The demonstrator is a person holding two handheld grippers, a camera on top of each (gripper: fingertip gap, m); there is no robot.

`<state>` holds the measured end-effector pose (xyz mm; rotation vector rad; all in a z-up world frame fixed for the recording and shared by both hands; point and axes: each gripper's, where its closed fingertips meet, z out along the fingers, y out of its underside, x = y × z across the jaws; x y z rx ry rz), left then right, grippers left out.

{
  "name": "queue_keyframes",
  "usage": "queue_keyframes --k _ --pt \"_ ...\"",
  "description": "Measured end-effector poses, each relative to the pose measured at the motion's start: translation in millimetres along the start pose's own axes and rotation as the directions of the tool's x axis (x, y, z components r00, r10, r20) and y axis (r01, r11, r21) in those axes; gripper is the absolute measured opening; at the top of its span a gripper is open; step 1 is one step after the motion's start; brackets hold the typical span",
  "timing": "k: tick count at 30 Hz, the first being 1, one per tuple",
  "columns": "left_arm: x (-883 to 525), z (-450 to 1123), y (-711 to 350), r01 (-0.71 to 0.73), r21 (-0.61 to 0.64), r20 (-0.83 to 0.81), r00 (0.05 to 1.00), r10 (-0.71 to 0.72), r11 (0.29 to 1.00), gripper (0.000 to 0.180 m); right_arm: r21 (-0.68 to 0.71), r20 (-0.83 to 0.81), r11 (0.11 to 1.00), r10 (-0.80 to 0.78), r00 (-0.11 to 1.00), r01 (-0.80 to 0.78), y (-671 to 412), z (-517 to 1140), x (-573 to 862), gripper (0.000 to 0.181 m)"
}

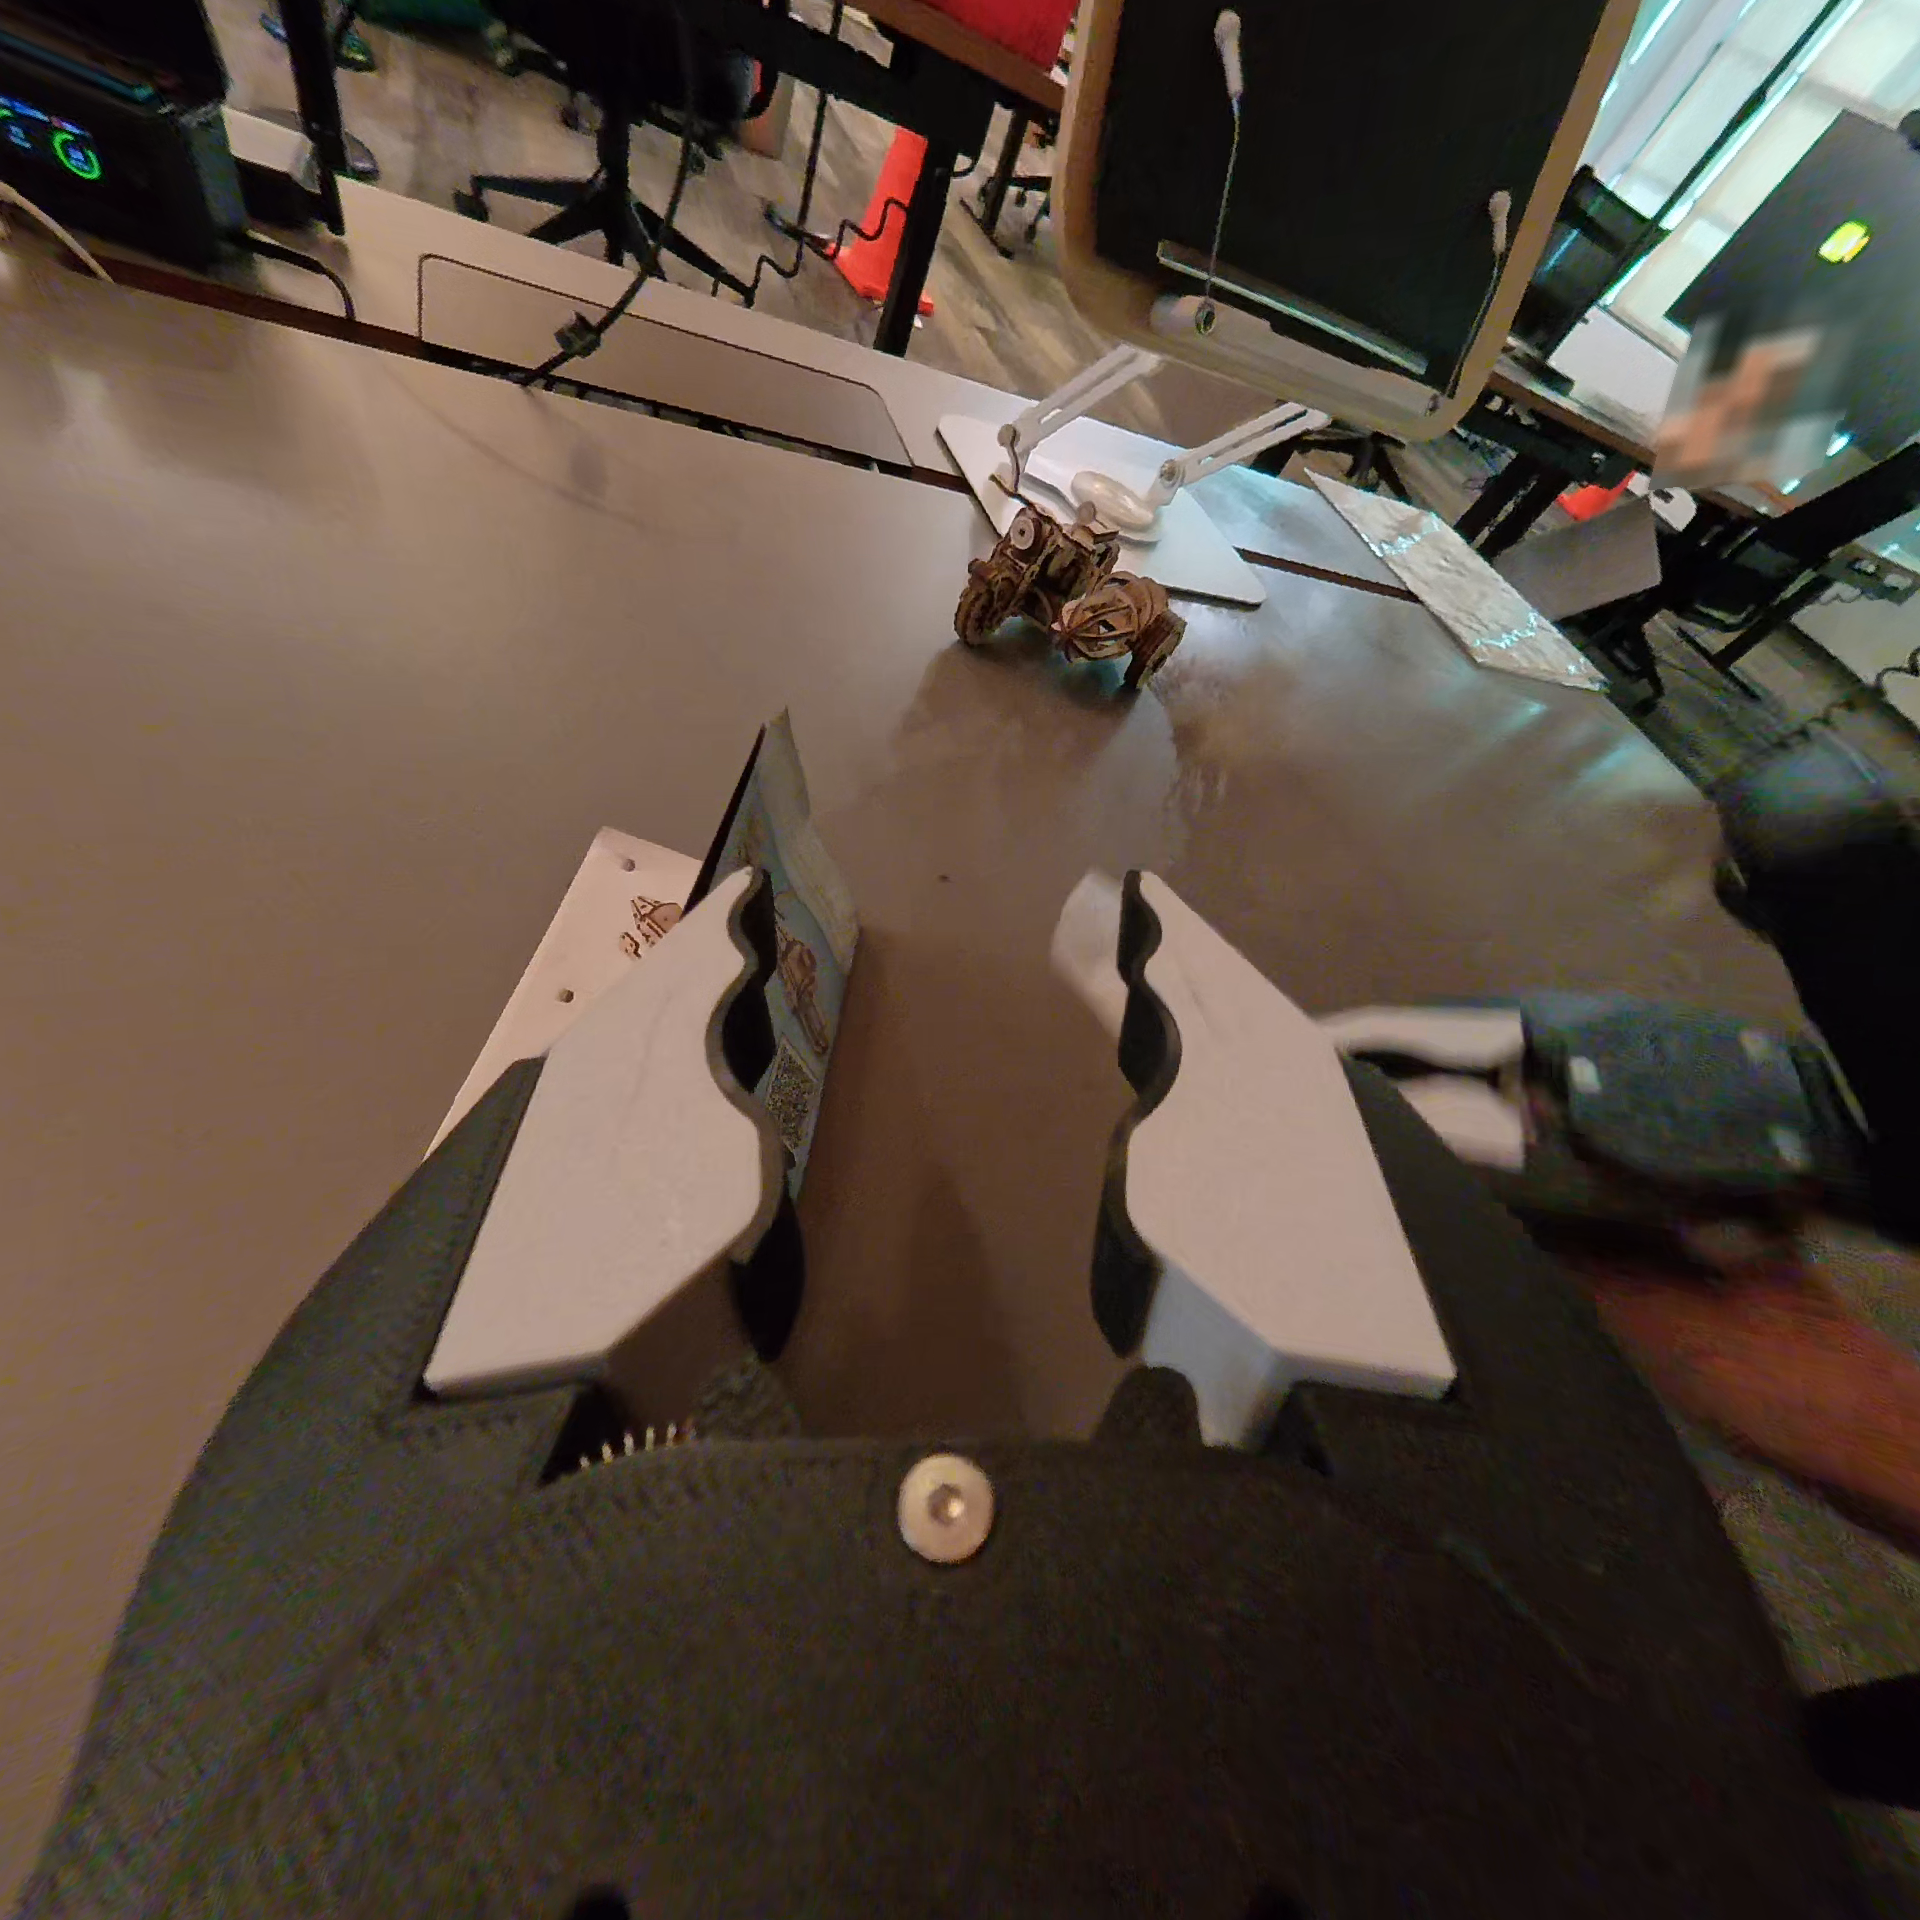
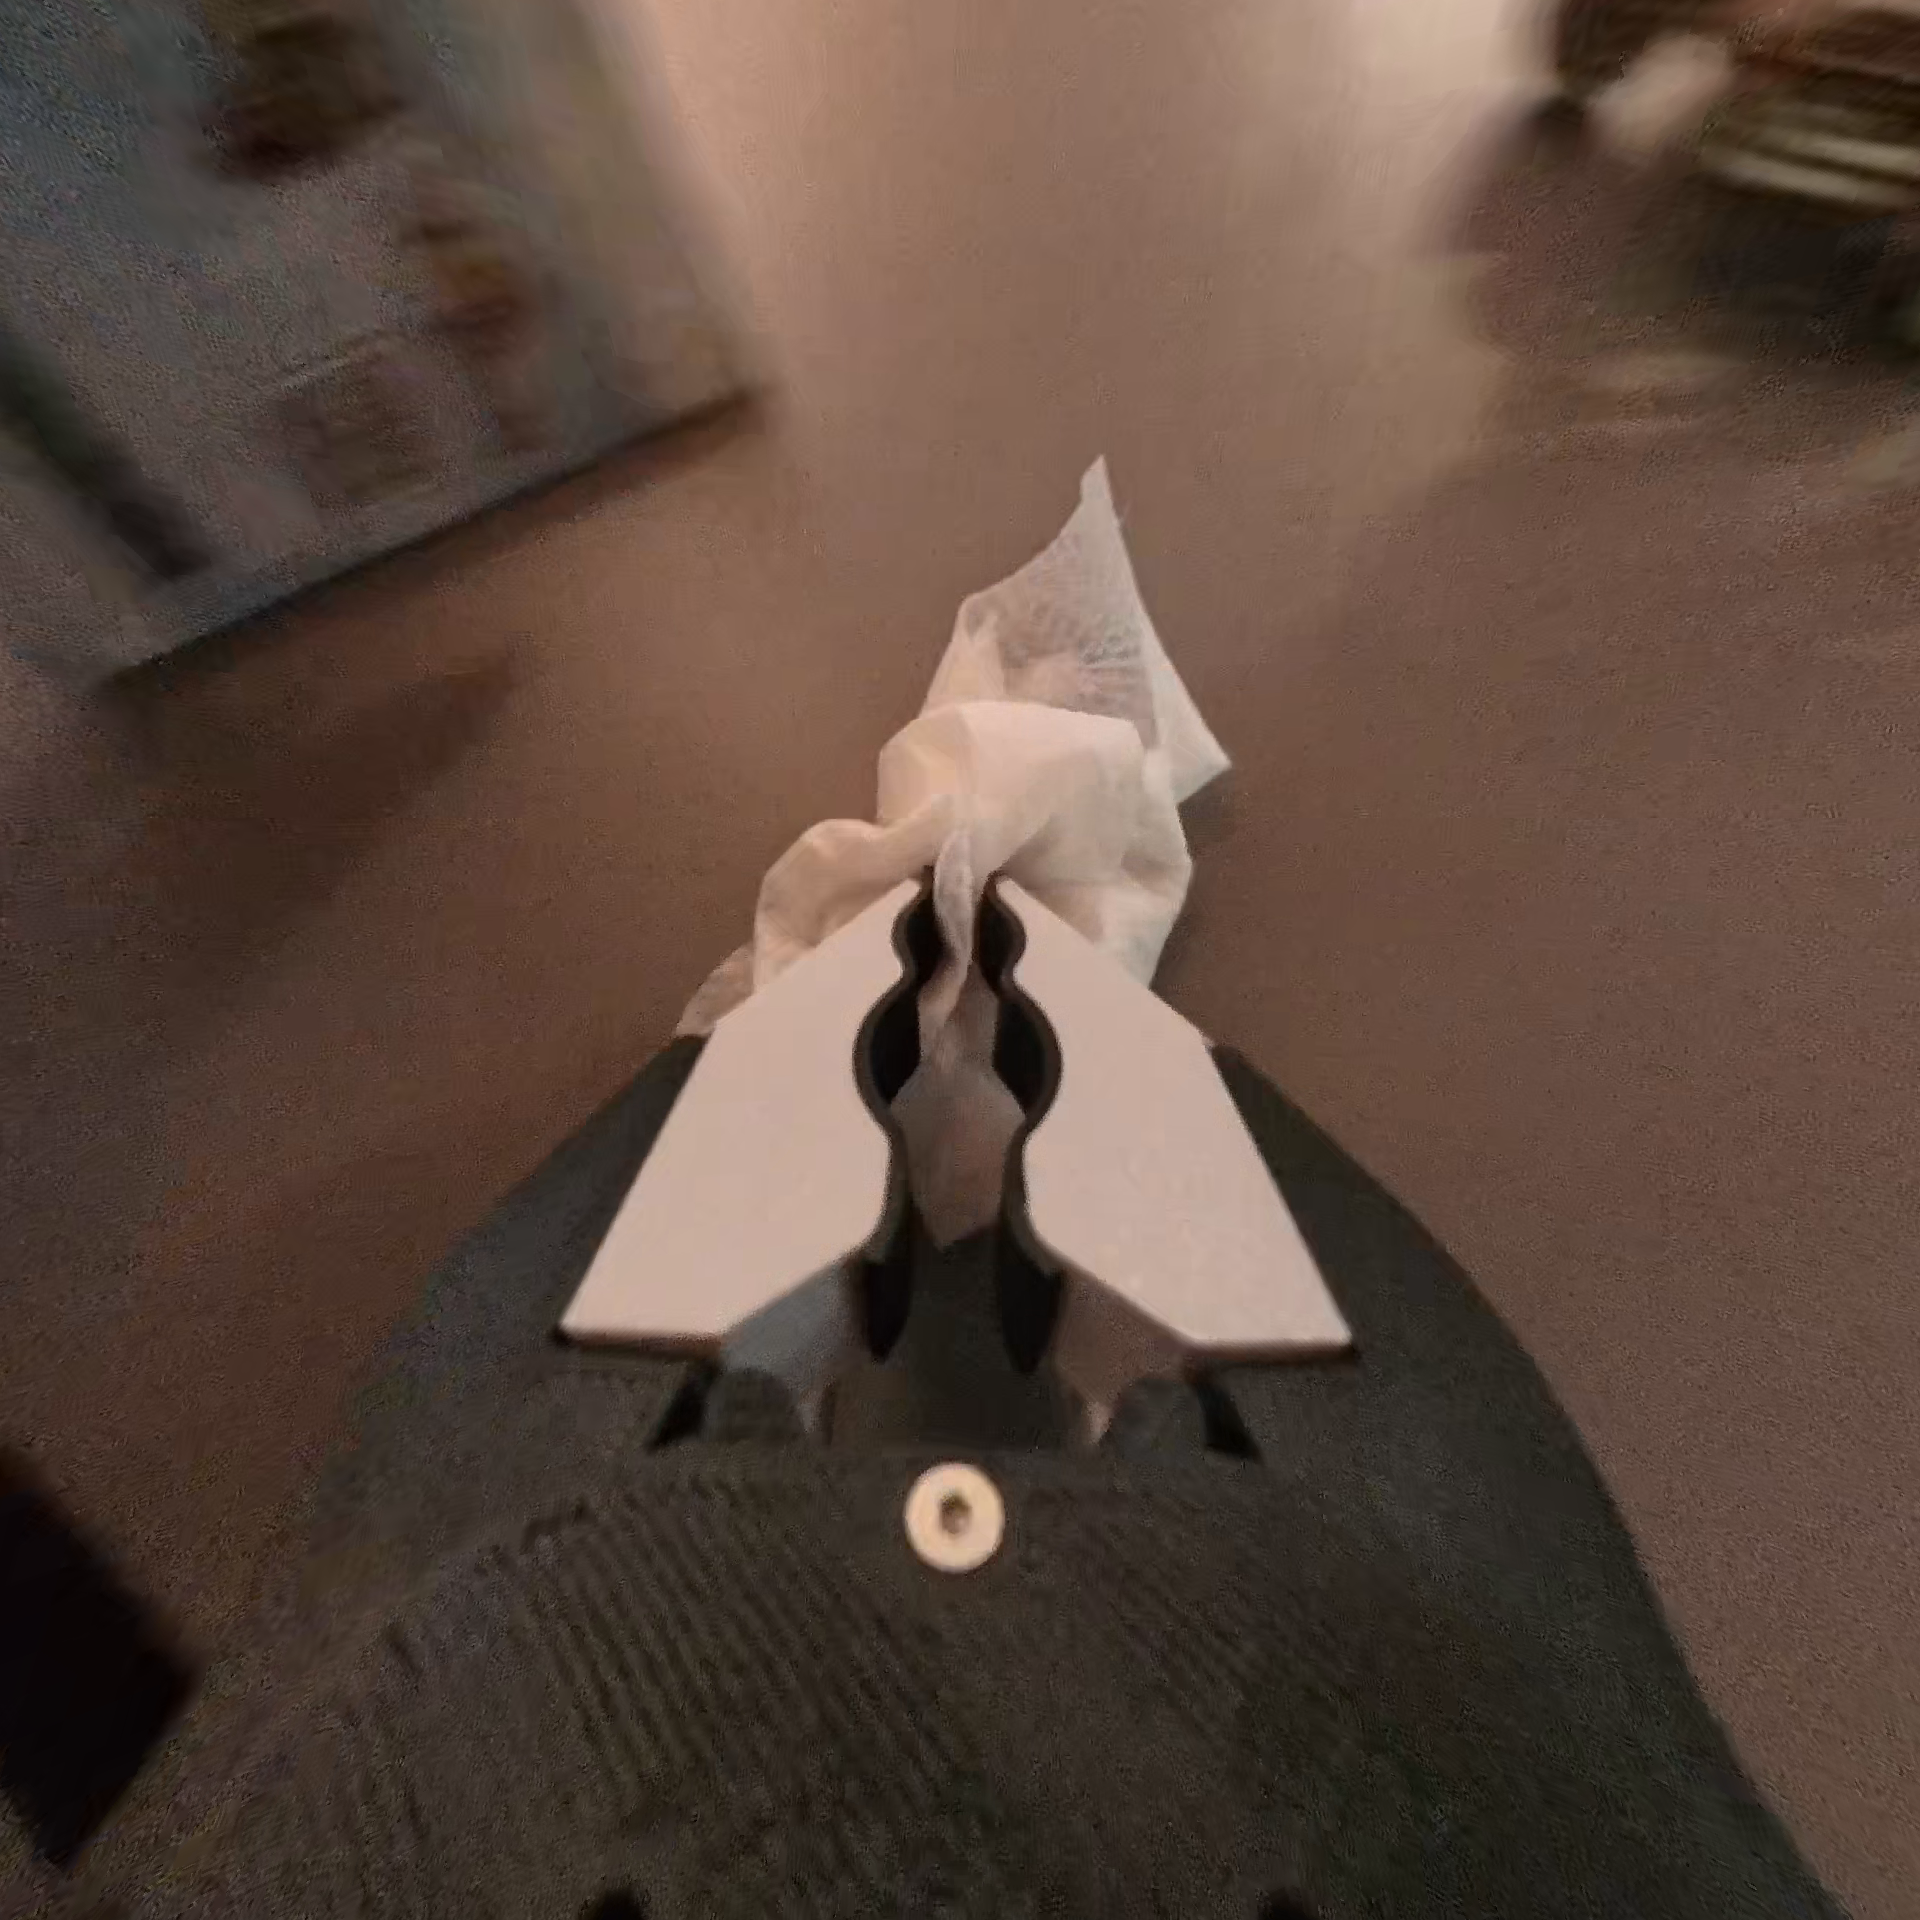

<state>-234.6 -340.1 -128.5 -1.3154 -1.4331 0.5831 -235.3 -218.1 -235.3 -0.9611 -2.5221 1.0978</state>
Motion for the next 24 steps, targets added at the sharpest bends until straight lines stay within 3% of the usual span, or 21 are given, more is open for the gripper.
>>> queue_keyframes --k 1,3,8,10,12,14,15,17,19,21,24 --pt "0 0 0 0.000 -0.001 0.002 1.000 0.000 1.000 0.062 0.000 0.031 0.998 -0.070 0.997 0.070 8 -6 -29 0.007" --pt "-1 -1 -1 0.014 0.005 -0.004 1.000 -0.014 1.000 0.062 -0.009 -0.021 0.981 -0.193 0.981 0.193 21 -19 -29 0.007" --pt "-4 -3 -5 0.056 0.022 -0.021 0.998 -0.056 0.998 0.062 -0.022 -0.194 0.985 0.162 0.967 -0.170 26 -35 110 0.007" --pt "-4 -2 -4 0.053 0.015 -0.017 0.998 -0.052 0.999 0.062 -0.034 -0.194 0.996 0.072 0.978 -0.080 23 -29 83 0.007" --pt "-3 -1 -2 0.041 0.006 -0.012 0.999 -0.041 0.999 0.062 -0.028 -0.030 0.999 -0.039 0.999 0.038 18 -19 7 0.007" --pt "-2 -1 -1 0.024 0.004 -0.004 1.000 -0.024 1.000 0.062 -0.034 0.006 0.982 -0.188 0.982 0.188 15 -13 -23 0.007" --pt "-2 -1 -1 0.022 0.006 -0.006 1.000 -0.022 1.000 0.062 -0.021 -0.018 0.983 -0.184 0.983 0.183 12 -11 -11 0.007" --pt "-2 -2 -2 0.024 0.010 -0.008 1.000 -0.024 1.000 0.062 0.001 -0.096 1.000 0.009 0.995 -0.009 7 -9 41 0.006" --pt "-2 -2 -2 0.028 0.010 -0.011 1.000 -0.028 1.000 0.062 -0.003 -0.146 0.996 0.088 0.985 -0.090 10 -14 62 0.006" --pt "-3 -1 -2 0.030 0.008 -0.011 0.999 -0.030 1.000 0.062 -0.036 -0.170 0.998 -0.047 0.984 0.041 17 -19 34 0.006" --pt "-3 -1 -2 0.031 0.005 -0.009 0.999 -0.031 1.000 0.062 -0.041 -0.029 0.981 -0.189 0.982 0.188 20 -18 -28 0.006"
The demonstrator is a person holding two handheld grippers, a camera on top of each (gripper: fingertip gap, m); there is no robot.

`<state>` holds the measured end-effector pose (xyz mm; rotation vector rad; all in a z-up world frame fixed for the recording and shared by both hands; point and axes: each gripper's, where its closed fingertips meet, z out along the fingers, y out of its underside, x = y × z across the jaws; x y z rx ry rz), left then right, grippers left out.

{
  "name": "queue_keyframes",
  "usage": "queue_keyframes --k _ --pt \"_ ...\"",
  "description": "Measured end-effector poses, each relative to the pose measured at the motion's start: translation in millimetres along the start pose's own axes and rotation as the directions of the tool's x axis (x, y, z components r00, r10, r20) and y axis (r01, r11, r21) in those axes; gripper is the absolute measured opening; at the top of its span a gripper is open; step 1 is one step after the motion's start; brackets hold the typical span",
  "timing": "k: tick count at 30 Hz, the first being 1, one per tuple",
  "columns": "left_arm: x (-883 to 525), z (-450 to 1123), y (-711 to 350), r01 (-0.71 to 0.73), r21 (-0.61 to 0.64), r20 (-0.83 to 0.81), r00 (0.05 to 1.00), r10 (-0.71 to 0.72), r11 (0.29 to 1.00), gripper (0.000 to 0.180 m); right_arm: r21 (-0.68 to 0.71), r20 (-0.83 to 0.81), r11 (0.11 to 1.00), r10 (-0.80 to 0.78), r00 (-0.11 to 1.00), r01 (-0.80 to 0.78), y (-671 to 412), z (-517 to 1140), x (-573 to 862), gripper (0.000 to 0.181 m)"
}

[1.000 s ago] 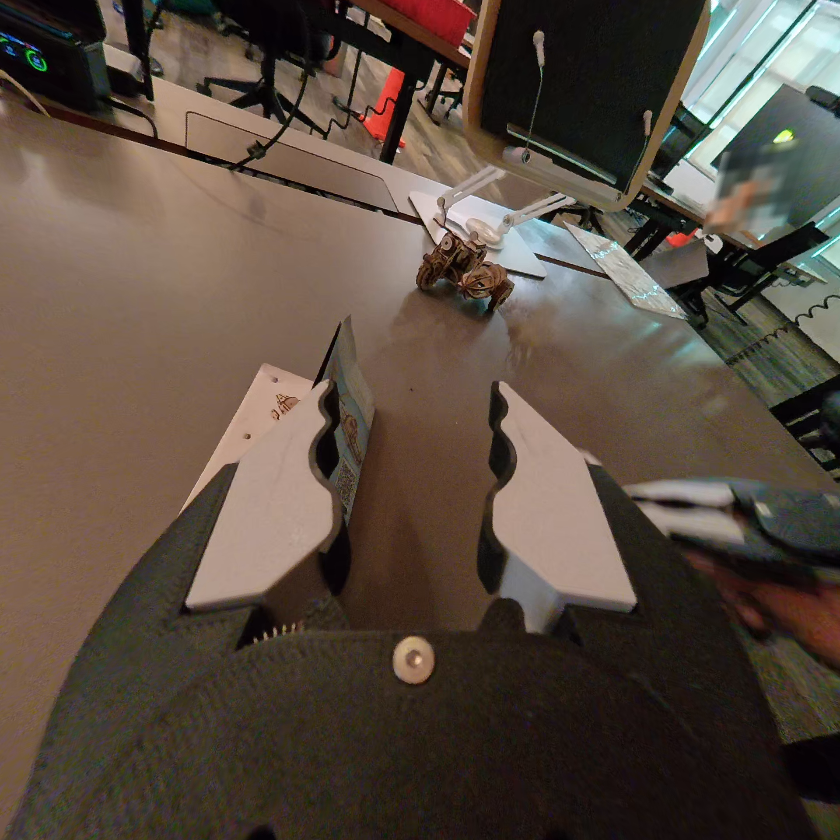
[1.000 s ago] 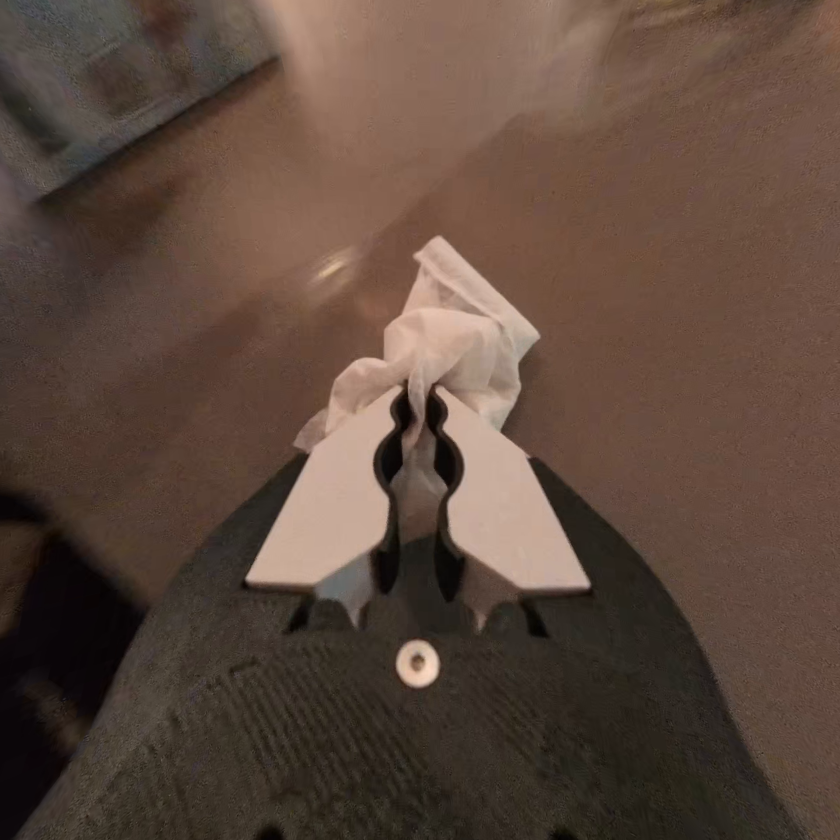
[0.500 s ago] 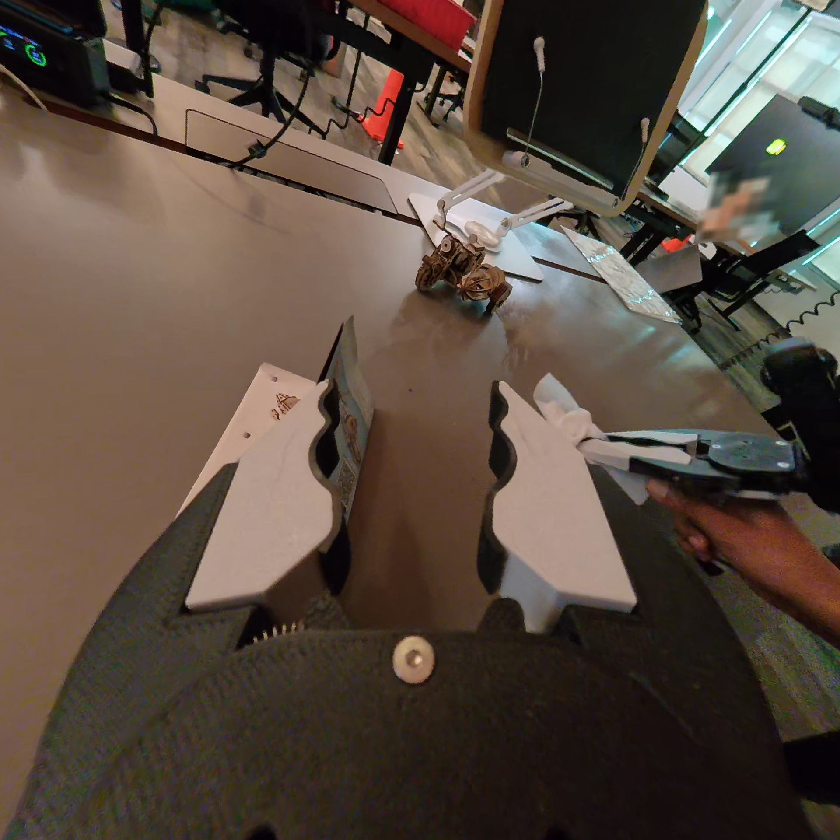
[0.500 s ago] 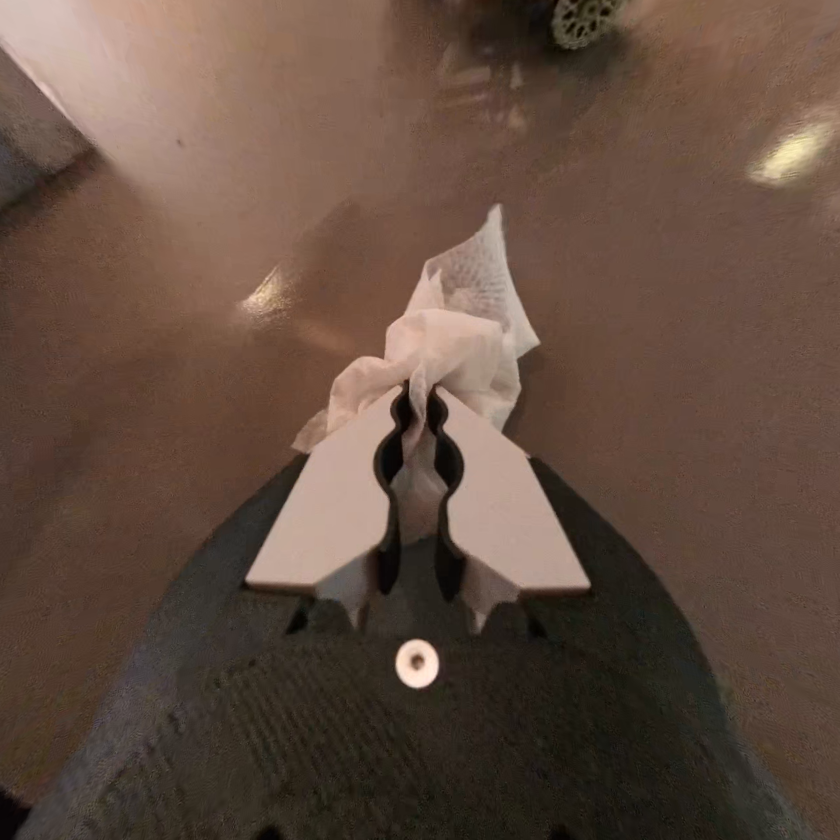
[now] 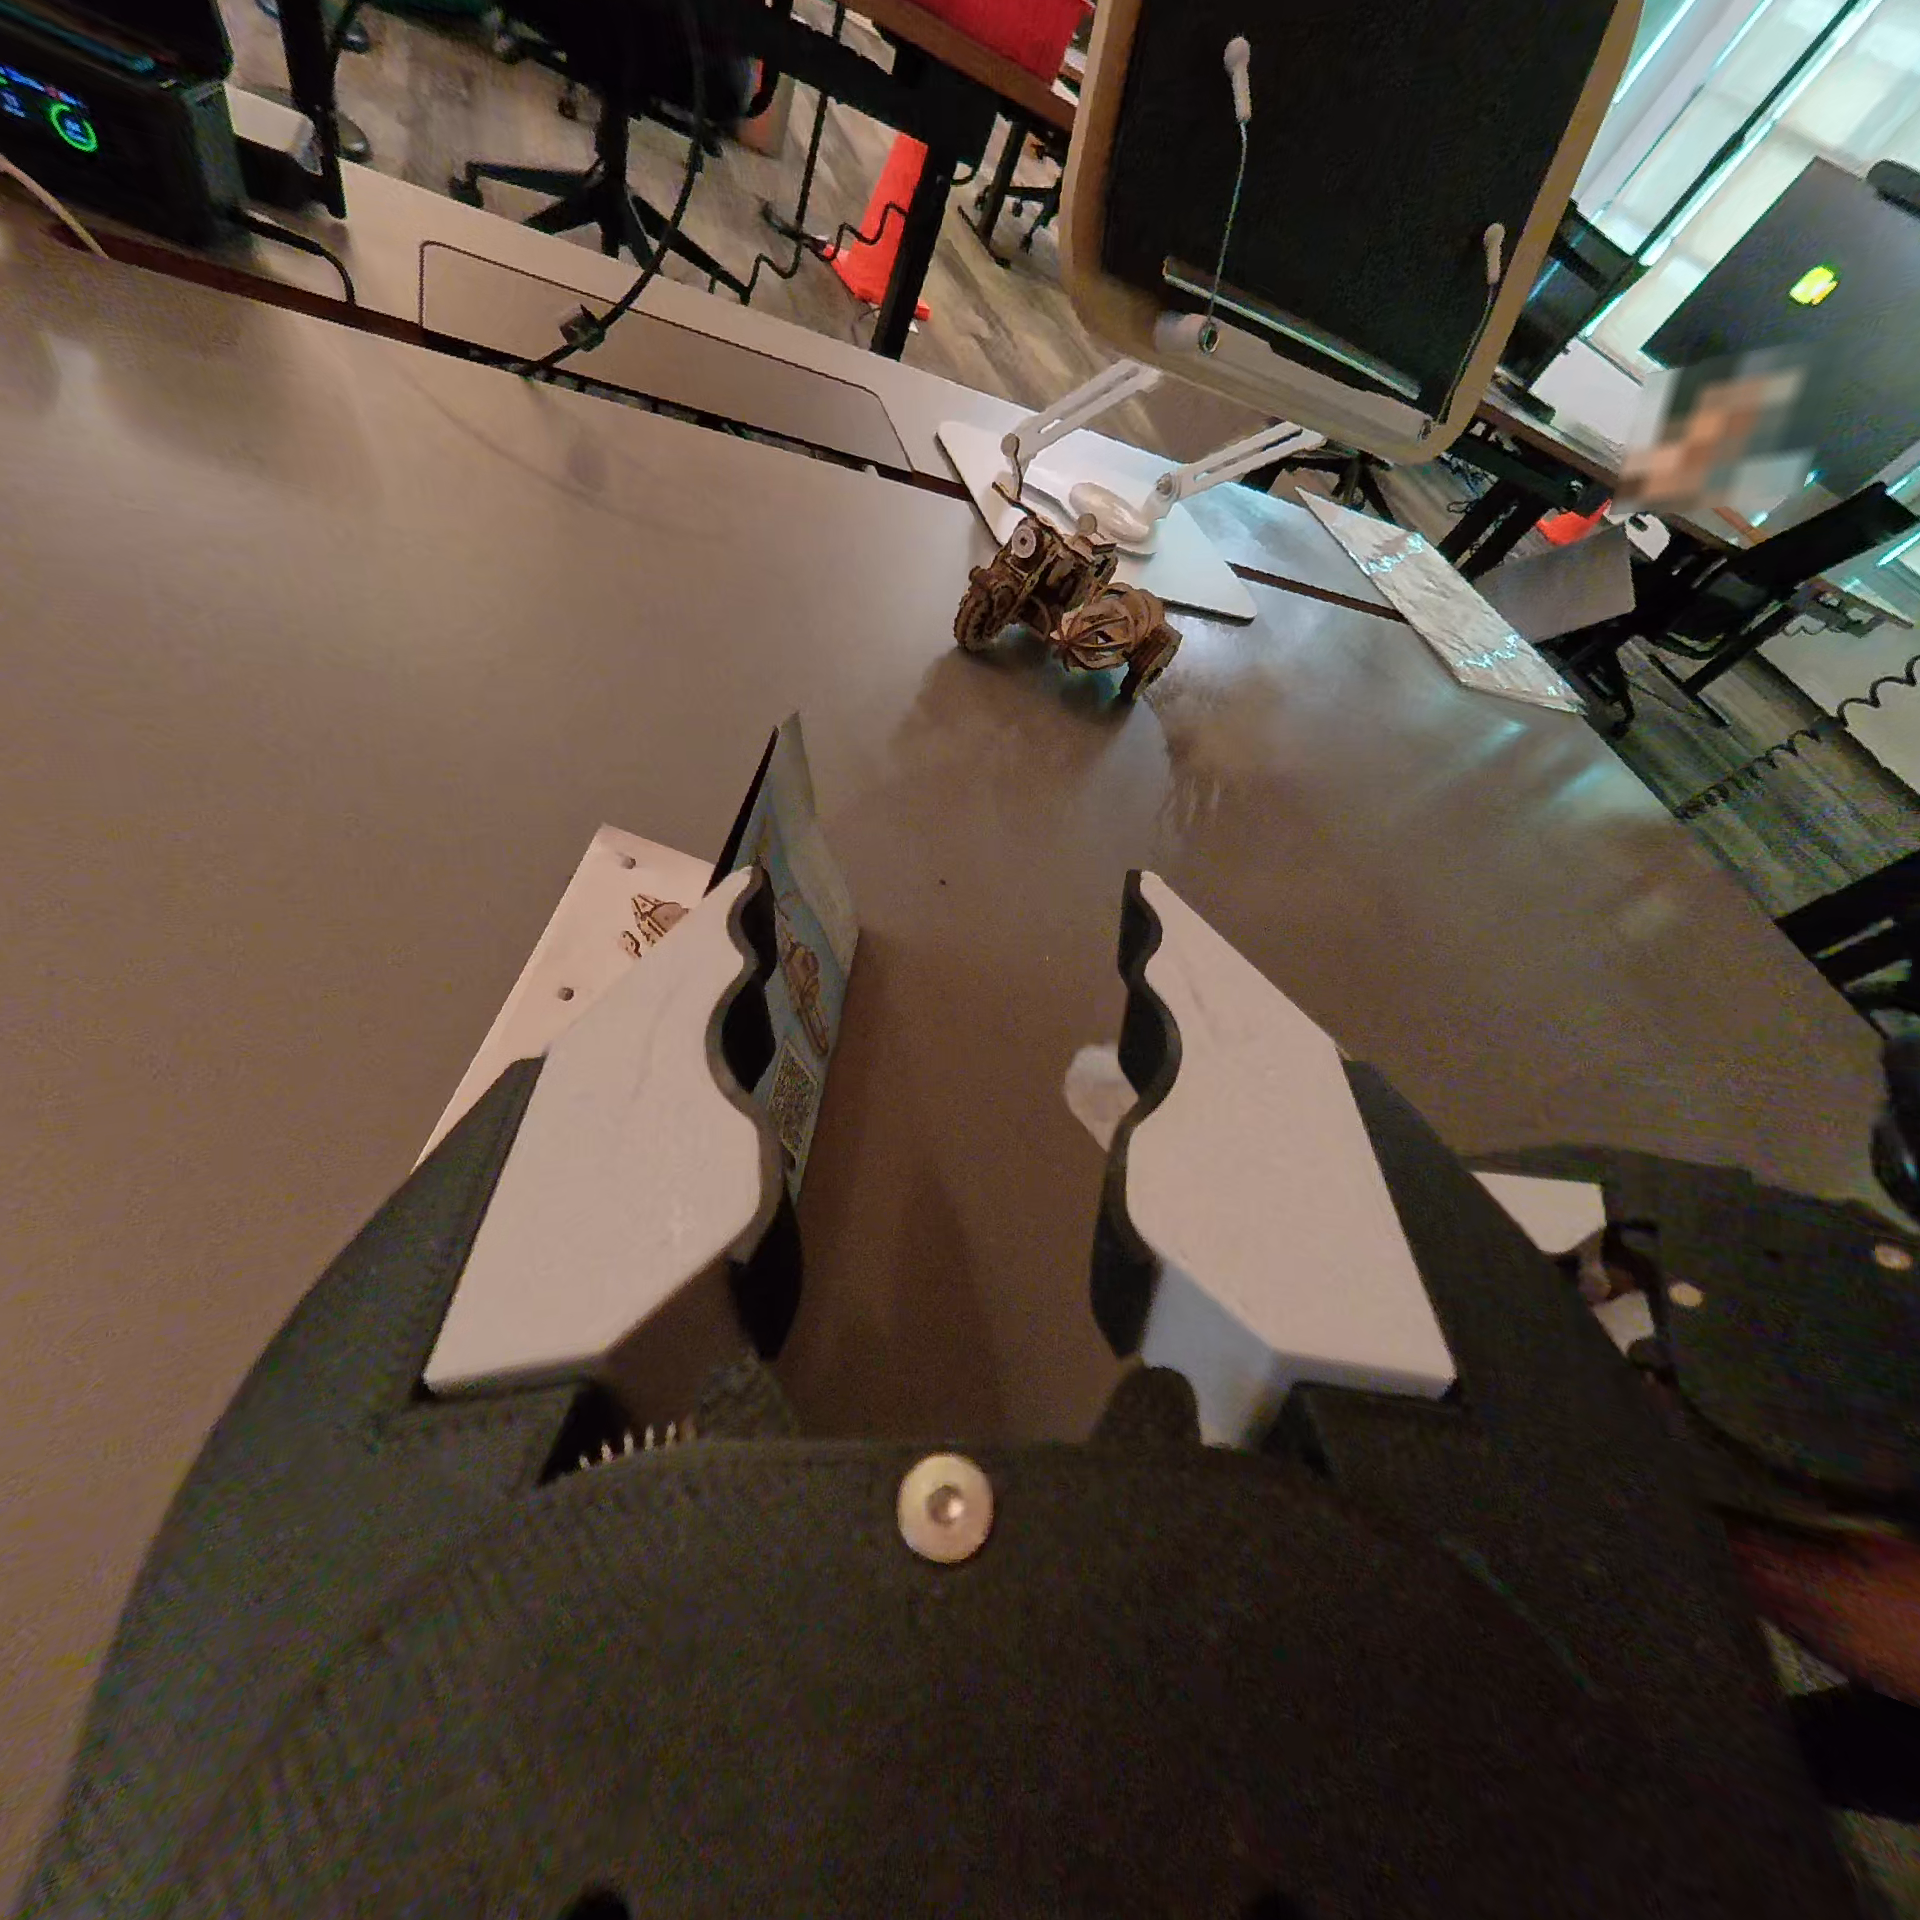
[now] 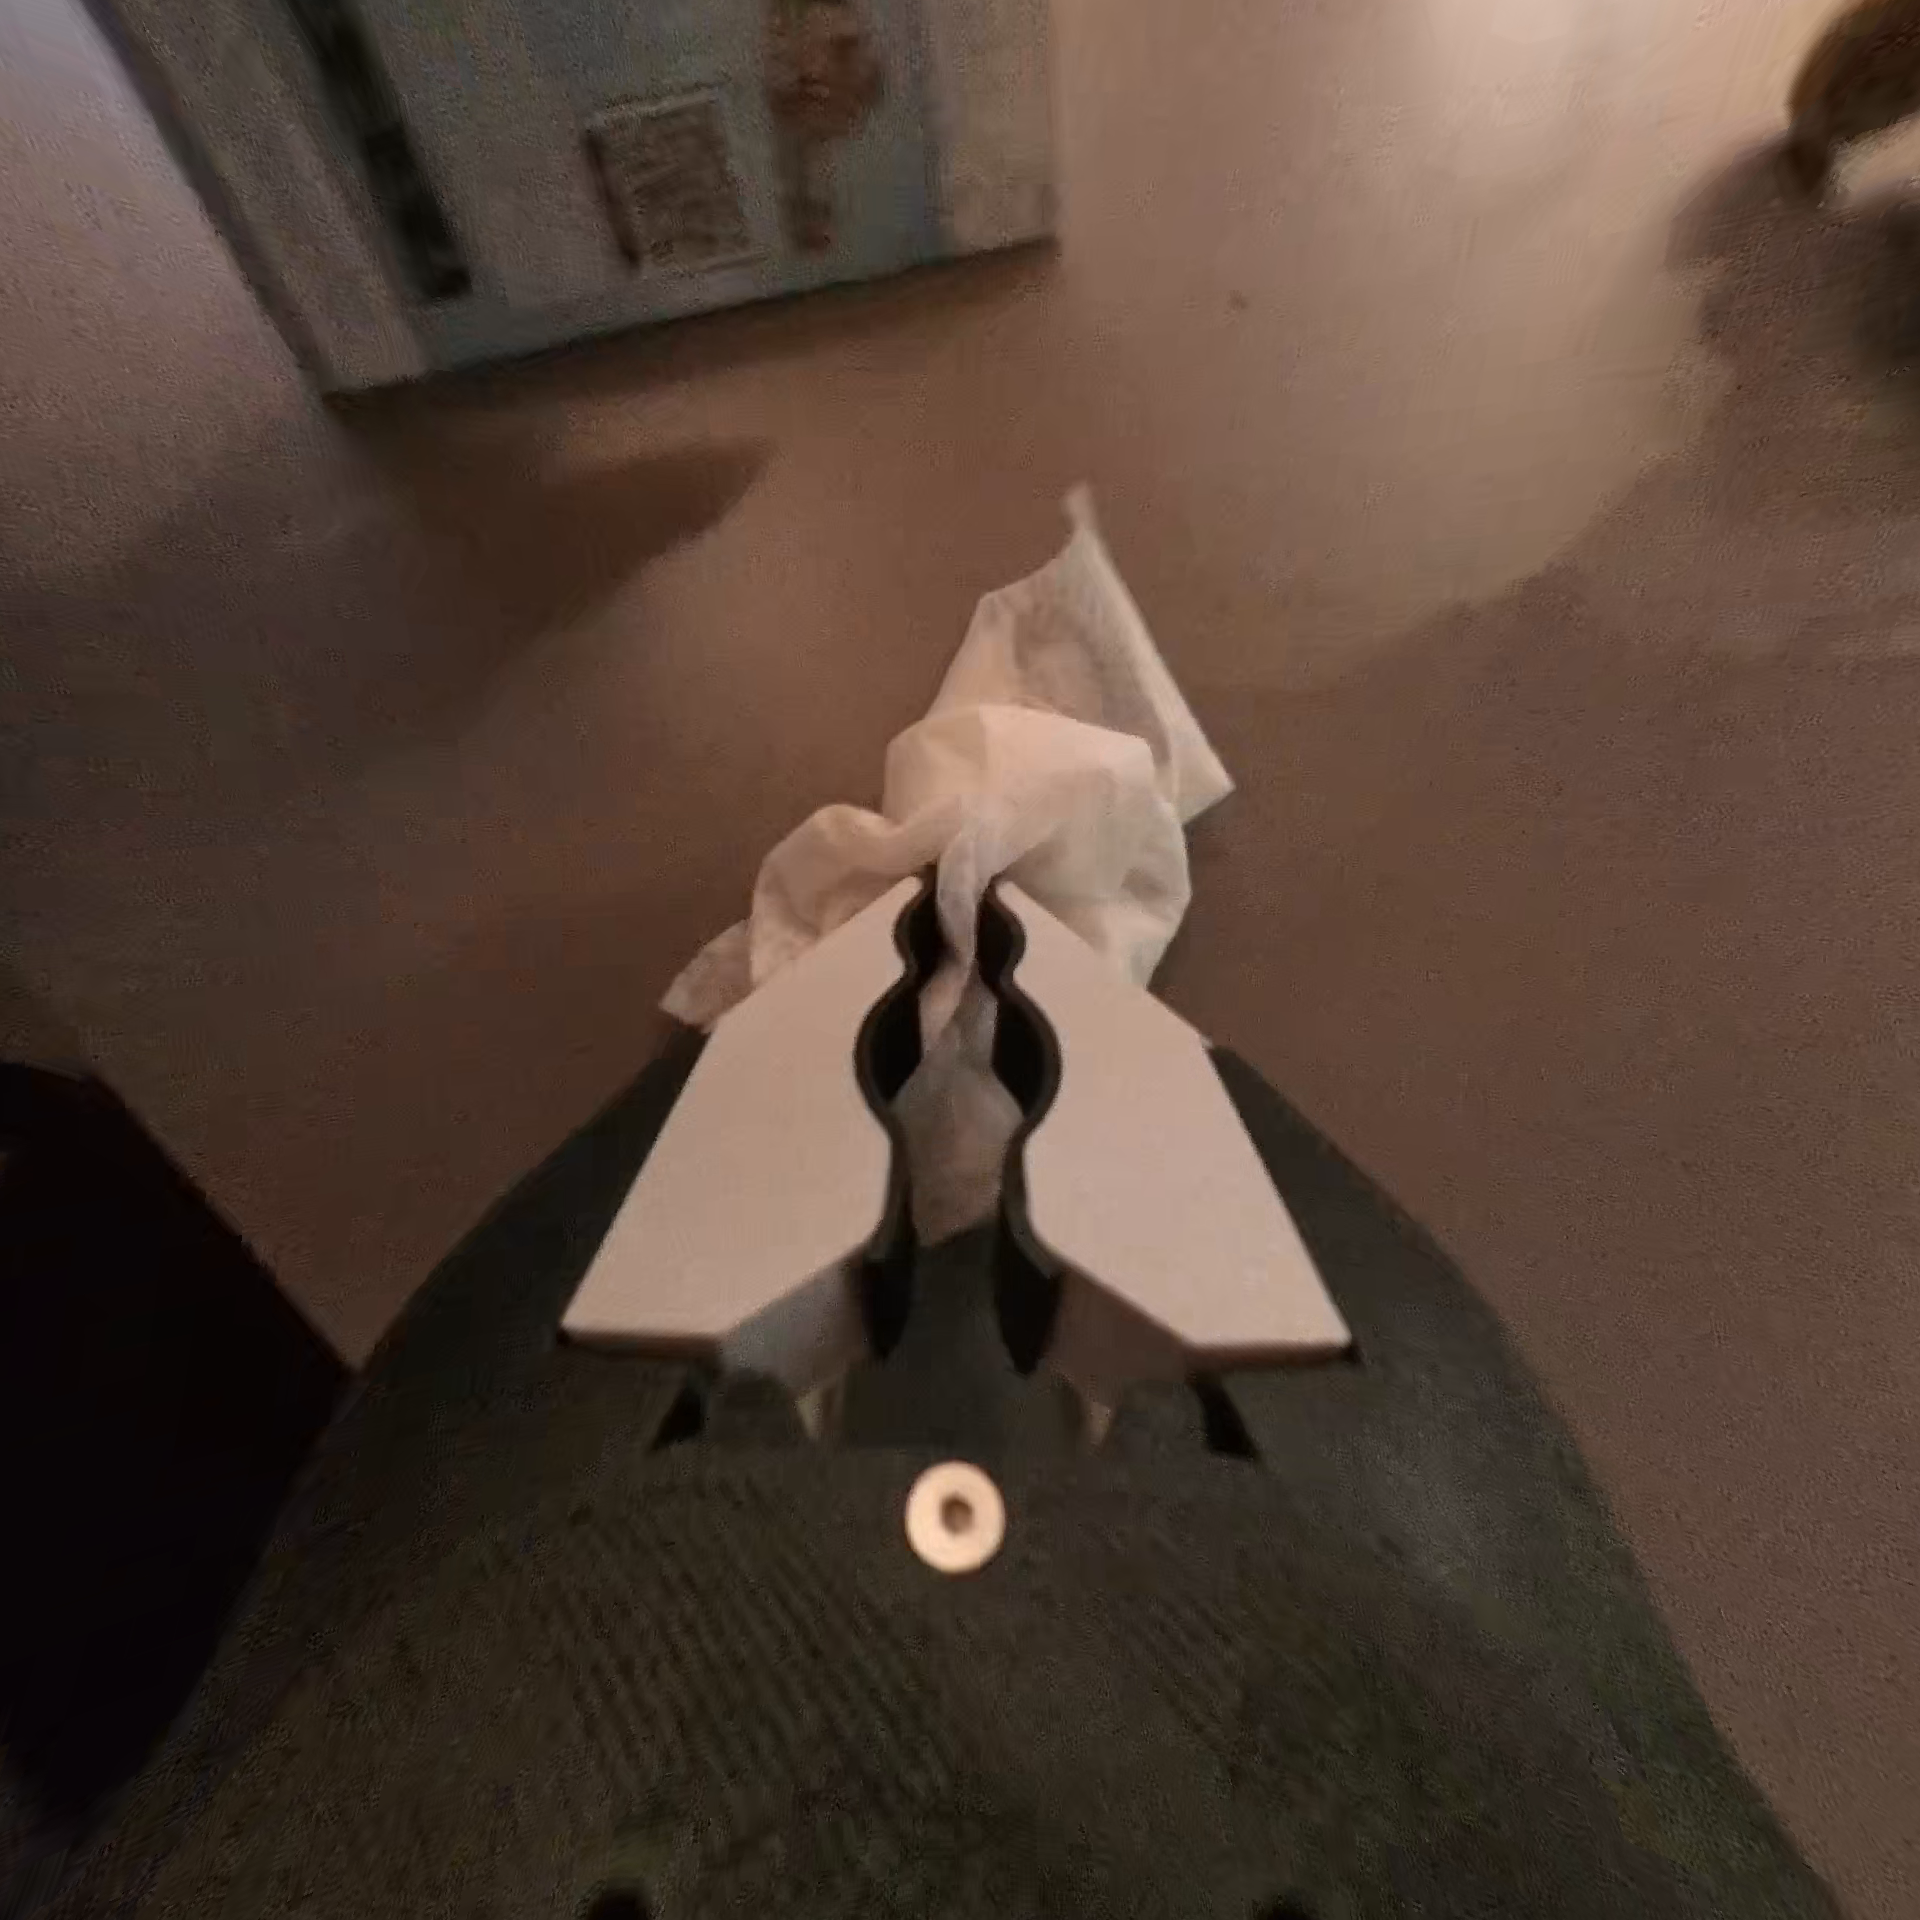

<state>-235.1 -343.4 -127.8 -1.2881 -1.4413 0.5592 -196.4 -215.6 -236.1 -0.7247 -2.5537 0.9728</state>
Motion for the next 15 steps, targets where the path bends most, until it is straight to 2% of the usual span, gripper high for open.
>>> queue_keyframes --k 1,4,6,11,12,15 --pt "0 0 0 0.000 0.002 0.000 1.000 0.000 1.000 0.062 0.004 -0.018 0.999 -0.039 0.999 0.039 -3 4 7 0.006" --pt "0 -2 -1 0.000 0.009 -0.003 1.000 0.000 1.000 0.062 0.008 -0.110 0.993 0.115 0.987 -0.115 -1 12 72 0.007" --pt "0 -2 -1 -0.001 0.006 -0.004 1.000 0.001 1.000 0.062 0.002 -0.141 0.987 0.156 0.978 -0.158 11 3 83 0.006" --pt "0 0 0 -0.005 -0.002 0.001 1.000 0.005 1.000 0.062 -0.012 0.000 0.997 -0.081 0.997 0.081 4 -4 0 0.006" --pt "1 -1 0 -0.006 0.000 0.001 1.000 0.006 1.000 0.062 0.002 -0.001 0.996 -0.092 0.996 0.092 -4 4 8 0.006" --pt "2 -2 -1 -0.011 0.007 0.000 1.000 0.011 1.000 0.062 0.002 -0.114 0.999 0.040 0.993 -0.040 -3 15 76 0.007"
